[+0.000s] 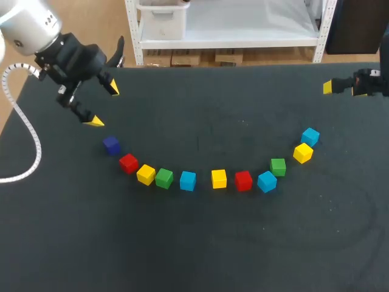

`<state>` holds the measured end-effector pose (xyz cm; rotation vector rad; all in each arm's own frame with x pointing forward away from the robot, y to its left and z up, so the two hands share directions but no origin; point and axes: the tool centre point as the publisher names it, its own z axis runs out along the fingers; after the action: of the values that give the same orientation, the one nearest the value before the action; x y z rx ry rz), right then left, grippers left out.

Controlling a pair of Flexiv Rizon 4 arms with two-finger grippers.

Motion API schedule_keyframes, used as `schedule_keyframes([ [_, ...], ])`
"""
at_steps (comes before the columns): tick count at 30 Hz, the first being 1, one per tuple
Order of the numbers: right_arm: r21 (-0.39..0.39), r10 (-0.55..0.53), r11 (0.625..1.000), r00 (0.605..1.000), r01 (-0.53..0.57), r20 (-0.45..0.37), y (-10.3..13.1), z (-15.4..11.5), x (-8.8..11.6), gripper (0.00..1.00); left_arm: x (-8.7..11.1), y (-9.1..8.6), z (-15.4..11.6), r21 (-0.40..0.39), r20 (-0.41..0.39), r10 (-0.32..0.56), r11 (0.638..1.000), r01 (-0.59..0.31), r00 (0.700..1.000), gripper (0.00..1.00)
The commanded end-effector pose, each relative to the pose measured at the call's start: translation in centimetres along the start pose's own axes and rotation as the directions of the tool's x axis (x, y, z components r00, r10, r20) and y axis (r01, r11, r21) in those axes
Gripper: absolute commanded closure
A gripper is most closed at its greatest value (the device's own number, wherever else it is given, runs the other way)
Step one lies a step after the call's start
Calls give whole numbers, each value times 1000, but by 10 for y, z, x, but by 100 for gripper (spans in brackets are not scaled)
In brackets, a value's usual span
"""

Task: Place the blue cubes, place green cubes on the blue cubes, place the yellow cubes on the green cubes, then place the red cubes on the yellow cubes, and place purple cube on the red cubes.

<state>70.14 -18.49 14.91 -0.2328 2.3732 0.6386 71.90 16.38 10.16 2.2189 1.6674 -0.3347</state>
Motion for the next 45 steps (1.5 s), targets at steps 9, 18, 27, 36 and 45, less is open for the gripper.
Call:
schedule_keyframes([
  [9, 2, 0, 1000, 1000, 0, 0, 0, -1, 0, 0, 7, 4, 1, -5, -2, -18, 1000, 18, 1000, 0],
  [18, 2, 0, 1000, 1000, 0, 0, 0, -1, 0, 0, 5, 2, -5, -54, 34, -11, 998, 13, 999, 0],
  [27, 2, 0, 1000, 1000, 0, 0, 0, -1, 0, 0, 5, 2, -5, -54, 34, -11, 998, 13, 999, 0],
  [36, -198, -325, 934, 937, 297, -131, 17, 7, 2, 0, 5, 2, -5, -54, 34, -11, 998, 13, 999, 0],
  [45, -713, -857, 436, 495, 549, -143, 58, -17, 13, 0, 5, 2, -5, -54, 34, -11, 998, 13, 999, 0],
])
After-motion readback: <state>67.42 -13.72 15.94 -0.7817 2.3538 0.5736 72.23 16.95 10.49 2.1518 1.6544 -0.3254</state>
